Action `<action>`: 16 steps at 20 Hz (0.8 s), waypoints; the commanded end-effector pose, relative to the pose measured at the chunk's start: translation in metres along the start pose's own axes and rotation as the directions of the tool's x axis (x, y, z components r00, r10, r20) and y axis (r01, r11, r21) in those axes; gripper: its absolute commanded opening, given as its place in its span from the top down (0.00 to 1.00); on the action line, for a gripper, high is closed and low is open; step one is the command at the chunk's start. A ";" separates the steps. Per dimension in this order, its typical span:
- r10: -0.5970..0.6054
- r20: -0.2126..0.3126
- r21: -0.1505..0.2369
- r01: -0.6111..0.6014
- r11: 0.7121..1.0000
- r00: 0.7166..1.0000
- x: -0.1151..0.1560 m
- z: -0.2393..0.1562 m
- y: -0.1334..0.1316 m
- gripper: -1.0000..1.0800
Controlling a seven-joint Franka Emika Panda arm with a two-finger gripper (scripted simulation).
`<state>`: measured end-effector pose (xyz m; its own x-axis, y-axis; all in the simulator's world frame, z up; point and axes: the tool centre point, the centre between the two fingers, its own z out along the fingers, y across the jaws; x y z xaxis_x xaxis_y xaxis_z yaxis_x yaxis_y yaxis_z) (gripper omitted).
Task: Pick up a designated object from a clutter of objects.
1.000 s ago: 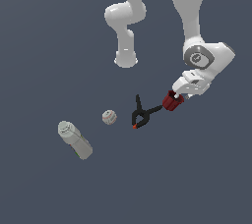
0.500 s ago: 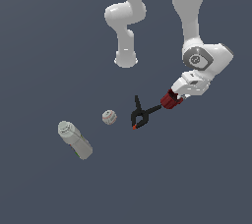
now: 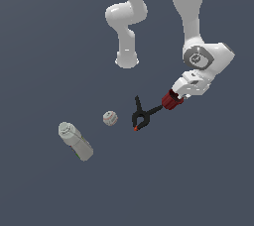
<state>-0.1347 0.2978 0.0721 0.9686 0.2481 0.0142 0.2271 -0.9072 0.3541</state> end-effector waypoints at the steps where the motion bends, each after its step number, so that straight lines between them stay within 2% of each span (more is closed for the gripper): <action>1: 0.004 0.000 -0.001 -0.004 1.000 1.000 0.000 -0.002 0.009 1.00; 8: 0.004 0.000 -0.002 -0.004 1.000 1.000 -0.009 -0.014 0.047 1.00; 16: 0.006 0.000 -0.002 -0.006 1.000 1.000 -0.024 -0.035 0.113 1.00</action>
<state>-0.1357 0.2125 0.1352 0.9699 0.2432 0.0142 0.2223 -0.9075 0.3563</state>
